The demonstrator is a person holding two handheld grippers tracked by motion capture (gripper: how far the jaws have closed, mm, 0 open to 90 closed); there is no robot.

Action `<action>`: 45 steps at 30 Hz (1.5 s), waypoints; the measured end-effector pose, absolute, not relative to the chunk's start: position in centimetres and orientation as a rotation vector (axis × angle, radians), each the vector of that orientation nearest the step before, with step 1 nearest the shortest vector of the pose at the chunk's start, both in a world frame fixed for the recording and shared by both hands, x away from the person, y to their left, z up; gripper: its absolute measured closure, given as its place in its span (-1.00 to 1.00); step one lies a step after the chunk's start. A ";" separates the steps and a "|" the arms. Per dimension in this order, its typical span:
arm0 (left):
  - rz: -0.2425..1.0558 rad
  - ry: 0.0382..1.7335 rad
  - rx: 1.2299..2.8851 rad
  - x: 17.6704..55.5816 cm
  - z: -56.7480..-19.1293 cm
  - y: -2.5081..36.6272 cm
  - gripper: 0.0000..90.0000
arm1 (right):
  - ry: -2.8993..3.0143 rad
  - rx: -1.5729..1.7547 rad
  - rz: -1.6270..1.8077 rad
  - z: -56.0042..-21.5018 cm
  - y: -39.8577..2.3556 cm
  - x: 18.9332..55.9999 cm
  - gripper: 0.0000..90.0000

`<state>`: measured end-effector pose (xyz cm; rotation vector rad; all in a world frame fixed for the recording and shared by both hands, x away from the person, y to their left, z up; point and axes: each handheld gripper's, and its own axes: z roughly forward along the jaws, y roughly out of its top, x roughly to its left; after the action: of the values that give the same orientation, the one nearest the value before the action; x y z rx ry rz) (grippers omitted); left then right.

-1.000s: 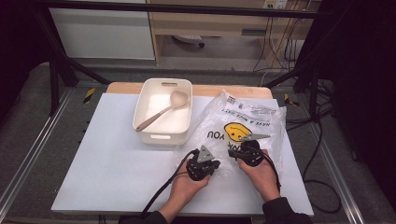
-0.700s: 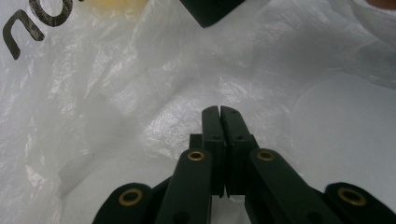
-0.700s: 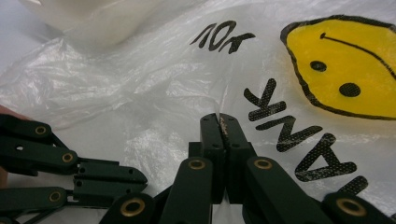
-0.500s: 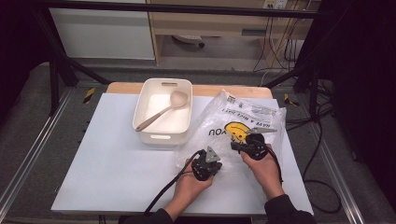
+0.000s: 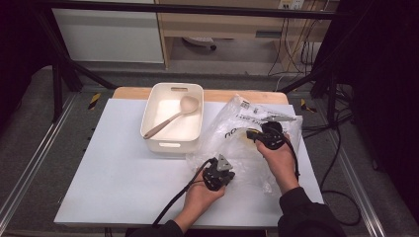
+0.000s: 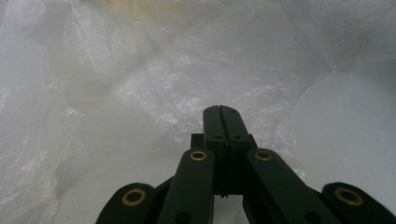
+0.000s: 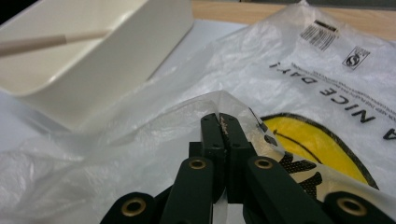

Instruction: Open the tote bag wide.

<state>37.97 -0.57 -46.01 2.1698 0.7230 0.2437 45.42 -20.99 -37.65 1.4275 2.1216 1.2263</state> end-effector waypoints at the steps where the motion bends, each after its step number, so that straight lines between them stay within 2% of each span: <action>1: 0.240 0.723 2.171 38.0 -46.0 -0.5 1.00 | 2.107 1.434 1.240 -37.4 -20.9 45.6 1.00; 15: 0.217 0.706 2.180 38.3 -46.0 -0.4 1.00 | 2.022 1.404 1.330 -33.1 -20.1 46.9 1.00; 32: 0.207 0.693 2.199 38.6 -45.8 -0.5 1.00 | 1.962 1.379 1.365 -29.6 -20.4 47.5 1.00; 45: 0.227 0.692 2.201 38.3 -45.8 -0.6 1.00 | 1.984 1.398 1.332 -30.5 -19.9 48.0 1.00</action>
<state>38.35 -0.60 -45.77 2.2007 0.6917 0.2270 48.03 -19.95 -30.49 1.3981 1.9842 1.3323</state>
